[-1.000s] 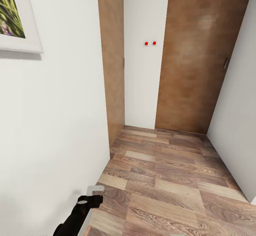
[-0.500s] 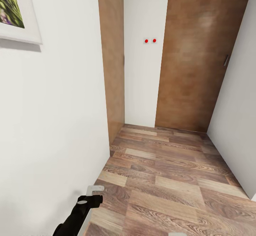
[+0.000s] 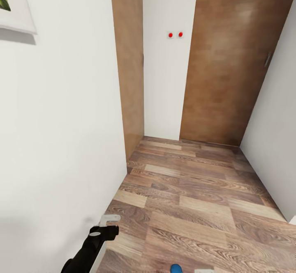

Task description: In the bedroom, move the book from the bed onto either nightstand, and place the two sandals side by side next to the bed.

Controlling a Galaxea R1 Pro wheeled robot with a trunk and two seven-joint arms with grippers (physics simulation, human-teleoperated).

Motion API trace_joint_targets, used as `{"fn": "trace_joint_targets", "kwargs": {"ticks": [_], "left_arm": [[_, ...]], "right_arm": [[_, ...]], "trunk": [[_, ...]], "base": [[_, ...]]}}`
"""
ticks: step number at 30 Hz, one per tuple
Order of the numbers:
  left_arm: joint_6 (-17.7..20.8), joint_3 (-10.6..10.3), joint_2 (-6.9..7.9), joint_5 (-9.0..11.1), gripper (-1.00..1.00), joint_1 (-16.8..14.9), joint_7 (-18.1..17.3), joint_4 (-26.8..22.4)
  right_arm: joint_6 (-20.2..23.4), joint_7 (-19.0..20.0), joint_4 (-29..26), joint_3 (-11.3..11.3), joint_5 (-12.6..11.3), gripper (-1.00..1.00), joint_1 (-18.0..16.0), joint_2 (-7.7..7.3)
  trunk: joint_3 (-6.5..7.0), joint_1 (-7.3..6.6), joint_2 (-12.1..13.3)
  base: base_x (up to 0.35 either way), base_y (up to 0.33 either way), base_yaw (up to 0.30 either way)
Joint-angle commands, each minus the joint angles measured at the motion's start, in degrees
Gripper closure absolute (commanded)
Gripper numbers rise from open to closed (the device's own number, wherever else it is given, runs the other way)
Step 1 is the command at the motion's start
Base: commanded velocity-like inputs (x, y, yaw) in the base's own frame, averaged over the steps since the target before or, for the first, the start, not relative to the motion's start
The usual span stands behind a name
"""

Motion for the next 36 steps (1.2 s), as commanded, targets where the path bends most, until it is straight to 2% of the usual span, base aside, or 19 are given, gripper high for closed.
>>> {"fn": "trace_joint_targets", "kwargs": {"ticks": [1,17,36], "left_arm": [[0.28,-0.16,0.02,-0.04,-1.00,-0.03,0.31,-0.08],[0.05,-0.16,0.07,-0.11,-1.00,-0.01,0.31,-0.06],[0.04,-0.16,0.09,-0.10,-1.00,-0.02,0.29,-0.06]], "right_arm": [[0.10,-0.41,0.00,0.40,0.00,-1.00,-0.03,-0.04],[-0.56,-0.45,0.00,0.35,-0.01,-1.00,-0.03,-0.08],[-0.89,-0.45,-0.08,0.37,-0.03,-1.00,-0.03,-0.01]], "trunk": [[-0.37,0.01,-0.04],[-5.28,0.42,-0.26],[-9.70,0.91,-0.51]], "base": [[0.000,0.000,0.000],[0.000,0.000,0.000],[0.000,0.000,0.000]]}}
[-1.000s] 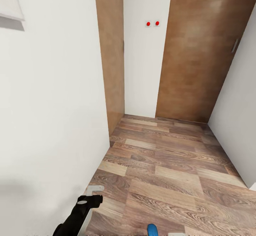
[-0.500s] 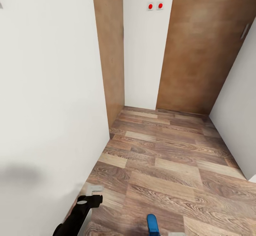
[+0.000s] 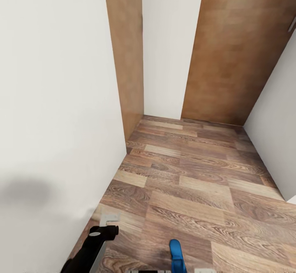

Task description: In the bedroom, move the book from the bed onto either nightstand, and place the two sandals side by side next to the bed.

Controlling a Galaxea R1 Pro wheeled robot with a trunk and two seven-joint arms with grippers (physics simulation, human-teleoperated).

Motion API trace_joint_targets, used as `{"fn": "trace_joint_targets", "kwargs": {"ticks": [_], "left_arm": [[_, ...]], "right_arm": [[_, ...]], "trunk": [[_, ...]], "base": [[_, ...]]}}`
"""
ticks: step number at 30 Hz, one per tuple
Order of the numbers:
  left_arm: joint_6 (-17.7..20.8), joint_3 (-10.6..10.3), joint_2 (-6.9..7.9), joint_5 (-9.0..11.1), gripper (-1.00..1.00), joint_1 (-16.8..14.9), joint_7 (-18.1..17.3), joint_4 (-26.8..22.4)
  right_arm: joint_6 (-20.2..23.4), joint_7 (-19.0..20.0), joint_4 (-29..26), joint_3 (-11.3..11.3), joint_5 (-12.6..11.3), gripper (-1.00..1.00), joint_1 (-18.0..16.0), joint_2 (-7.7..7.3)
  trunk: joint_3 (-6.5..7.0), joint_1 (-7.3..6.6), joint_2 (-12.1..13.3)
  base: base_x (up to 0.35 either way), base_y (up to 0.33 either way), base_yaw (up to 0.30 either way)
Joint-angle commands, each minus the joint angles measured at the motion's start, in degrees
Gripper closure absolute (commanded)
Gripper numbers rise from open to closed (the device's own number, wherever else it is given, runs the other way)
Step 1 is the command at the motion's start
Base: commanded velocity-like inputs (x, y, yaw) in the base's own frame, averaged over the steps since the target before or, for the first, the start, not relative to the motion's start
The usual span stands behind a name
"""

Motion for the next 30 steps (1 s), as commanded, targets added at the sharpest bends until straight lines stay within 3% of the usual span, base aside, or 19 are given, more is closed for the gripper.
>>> {"fn": "trace_joint_targets", "kwargs": {"ticks": [1,5,18,30], "left_arm": [[0.33,-0.16,0.02,-0.03,-1.00,-0.03,0.29,-0.08],[0.33,-0.16,0.04,0.00,-1.00,-0.03,0.26,-0.08],[0.33,-0.16,0.10,0.05,-1.00,-0.02,0.31,-0.17],[0.33,-0.16,0.11,0.07,-1.00,-0.04,0.32,-0.17]], "right_arm": [[0.01,-0.42,-0.01,0.38,0.01,-1.00,-0.03,-0.02],[0.00,-0.44,-0.29,0.39,0.01,-1.00,-0.03,0.03],[1.75,-0.49,-4.19,0.78,0.28,-1.00,-1.45,1.35],[4.21,-0.27,-5.24,3.75,0.29,-1.00,-2.36,2.30]], "trunk": [[-0.28,0.01,-0.03],[-1.16,0.11,-0.09],[-1.17,0.11,-0.09],[-1.17,0.11,-0.09]], "base": [[0.000,0.000,0.000],[0.000,0.000,0.000],[0.000,0.000,0.000],[0.000,0.000,0.000]]}}
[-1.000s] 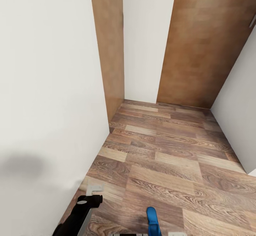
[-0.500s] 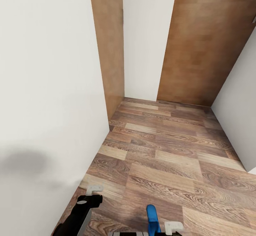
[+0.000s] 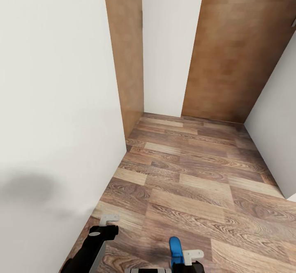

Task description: In the bedroom, move the book from the bed onto either nightstand, and place the two sandals side by side next to the bed.

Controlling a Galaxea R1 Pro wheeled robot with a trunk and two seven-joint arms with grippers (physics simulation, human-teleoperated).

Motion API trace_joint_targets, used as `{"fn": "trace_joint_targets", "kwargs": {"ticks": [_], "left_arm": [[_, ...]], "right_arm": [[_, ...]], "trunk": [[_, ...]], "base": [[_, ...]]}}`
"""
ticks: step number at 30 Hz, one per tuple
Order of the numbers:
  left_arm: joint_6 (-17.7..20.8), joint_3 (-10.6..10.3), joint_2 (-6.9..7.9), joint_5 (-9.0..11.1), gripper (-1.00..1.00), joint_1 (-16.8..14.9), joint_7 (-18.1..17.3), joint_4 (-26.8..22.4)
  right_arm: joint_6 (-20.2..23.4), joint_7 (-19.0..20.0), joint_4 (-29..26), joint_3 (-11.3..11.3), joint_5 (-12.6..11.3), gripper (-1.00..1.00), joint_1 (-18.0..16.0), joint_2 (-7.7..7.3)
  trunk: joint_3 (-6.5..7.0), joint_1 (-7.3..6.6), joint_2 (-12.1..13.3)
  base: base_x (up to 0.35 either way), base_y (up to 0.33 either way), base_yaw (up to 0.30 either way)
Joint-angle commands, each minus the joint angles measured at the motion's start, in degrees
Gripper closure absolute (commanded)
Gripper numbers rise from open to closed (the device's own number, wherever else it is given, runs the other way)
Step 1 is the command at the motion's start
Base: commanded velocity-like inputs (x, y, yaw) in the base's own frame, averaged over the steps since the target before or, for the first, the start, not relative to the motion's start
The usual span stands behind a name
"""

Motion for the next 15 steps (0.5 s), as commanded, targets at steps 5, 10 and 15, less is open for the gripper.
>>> {"fn": "trace_joint_targets", "kwargs": {"ticks": [5,10,15], "left_arm": [[0.33,-0.16,0.02,-0.01,-1.00,0.02,0.31,-0.09],[0.33,-0.16,0.02,-0.03,-1.00,0.03,0.31,-0.09],[0.33,-0.16,0.02,-0.03,-1.00,0.00,0.31,-0.09]], "right_arm": [[0.62,-0.43,-0.09,0.82,-0.03,-1.00,-0.25,0.06],[0.71,-0.38,-0.09,1.02,-0.05,-1.00,-0.34,0.10],[0.93,-0.35,-0.03,1.10,-0.10,-1.00,-0.45,0.12]], "trunk": [[-0.05,-0.01,-0.02],[-1.16,0.12,-0.09],[-2.26,0.25,-0.15]], "base": [[0.000,0.000,0.000],[0.000,0.000,0.000],[0.000,0.000,0.000]]}}
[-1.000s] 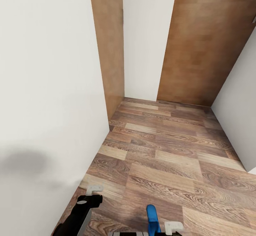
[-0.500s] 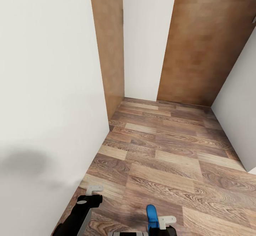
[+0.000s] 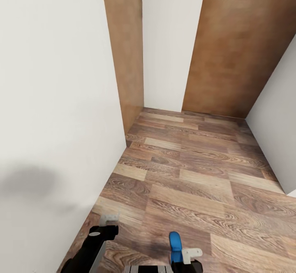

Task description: In the bedroom, move the book from the bed onto either nightstand, and place the two sandals side by side next to the bed.

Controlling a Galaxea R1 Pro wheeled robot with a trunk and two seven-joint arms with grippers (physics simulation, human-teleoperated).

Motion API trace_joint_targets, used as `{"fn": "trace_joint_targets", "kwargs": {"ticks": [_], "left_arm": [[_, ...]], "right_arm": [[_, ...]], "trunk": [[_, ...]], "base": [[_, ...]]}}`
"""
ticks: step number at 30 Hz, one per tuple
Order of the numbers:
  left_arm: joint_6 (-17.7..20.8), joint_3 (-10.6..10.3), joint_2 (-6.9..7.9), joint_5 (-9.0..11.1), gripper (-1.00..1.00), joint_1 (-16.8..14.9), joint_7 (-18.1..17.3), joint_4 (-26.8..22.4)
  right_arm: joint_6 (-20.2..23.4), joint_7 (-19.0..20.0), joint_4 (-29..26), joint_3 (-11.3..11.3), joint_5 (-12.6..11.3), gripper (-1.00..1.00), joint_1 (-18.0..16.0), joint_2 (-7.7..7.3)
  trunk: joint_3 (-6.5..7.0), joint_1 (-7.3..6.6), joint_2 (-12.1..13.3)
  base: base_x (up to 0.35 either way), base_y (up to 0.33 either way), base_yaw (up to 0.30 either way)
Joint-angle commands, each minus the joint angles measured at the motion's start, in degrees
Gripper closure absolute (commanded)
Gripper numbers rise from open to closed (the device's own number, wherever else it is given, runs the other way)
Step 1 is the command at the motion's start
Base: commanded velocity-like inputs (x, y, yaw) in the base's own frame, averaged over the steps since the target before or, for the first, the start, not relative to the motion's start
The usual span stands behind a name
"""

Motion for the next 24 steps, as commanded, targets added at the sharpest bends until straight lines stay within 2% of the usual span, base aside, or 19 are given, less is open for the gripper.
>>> {"fn": "trace_joint_targets", "kwargs": {"ticks": [1,5,9,24], "left_arm": [[0.33,-0.16,0.02,-0.02,-1.00,-0.02,0.31,-0.09],[0.33,-0.16,0.02,-0.01,-1.00,-0.02,0.31,-0.09],[0.33,-0.16,0.02,0.09,-1.00,0.00,0.31,-0.09],[0.33,-0.16,0.02,0.17,-1.00,0.02,0.31,-0.09]], "right_arm": [[0.82,-0.44,-0.08,0.41,0.02,-1.00,-0.09,-0.04],[2.66,-0.40,-0.06,0.43,0.06,-1.00,-0.40,-0.03],[4.29,-0.37,-0.07,0.40,0.11,-1.00,-0.84,-0.07],[5.34,-0.34,-0.10,0.31,0.15,-1.00,-1.48,-0.36]], "trunk": [[-0.27,0.01,-0.03],[-1.16,0.12,-0.09],[-1.16,0.12,-0.09],[-1.16,0.12,-0.09]], "base": [[0.000,0.000,0.000],[0.000,0.000,0.000],[0.000,0.000,0.000],[0.000,0.000,0.000]]}}
